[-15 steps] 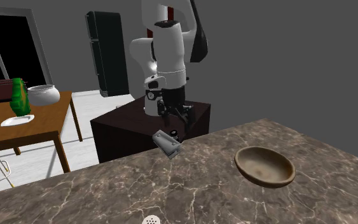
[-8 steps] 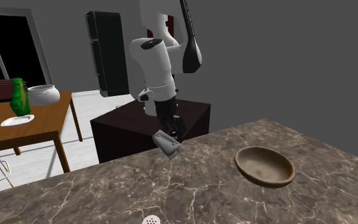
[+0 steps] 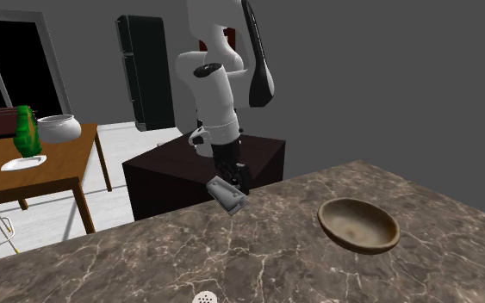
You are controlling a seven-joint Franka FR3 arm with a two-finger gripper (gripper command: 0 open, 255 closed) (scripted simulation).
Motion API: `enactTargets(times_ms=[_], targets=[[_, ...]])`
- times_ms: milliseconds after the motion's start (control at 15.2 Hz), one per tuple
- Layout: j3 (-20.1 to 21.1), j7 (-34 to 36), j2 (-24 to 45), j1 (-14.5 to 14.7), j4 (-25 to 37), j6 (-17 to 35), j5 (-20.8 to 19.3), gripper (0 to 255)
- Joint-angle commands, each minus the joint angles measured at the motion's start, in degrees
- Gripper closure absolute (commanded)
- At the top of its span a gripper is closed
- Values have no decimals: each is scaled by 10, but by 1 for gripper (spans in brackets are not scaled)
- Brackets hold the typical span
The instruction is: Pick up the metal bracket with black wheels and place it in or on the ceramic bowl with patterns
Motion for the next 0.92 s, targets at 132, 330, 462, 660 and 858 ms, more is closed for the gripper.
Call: enactTargets(times_ms=[132, 330, 462, 660, 858], targets=[[0, 0, 1, 0, 0, 1, 0, 0], [0, 0, 1, 0, 0, 1, 0, 255], [0, 0, 1, 0, 0, 1, 0, 255], [0, 0, 0, 0, 0, 0, 1, 255], [0, 0, 1, 0, 0, 1, 0, 255]])
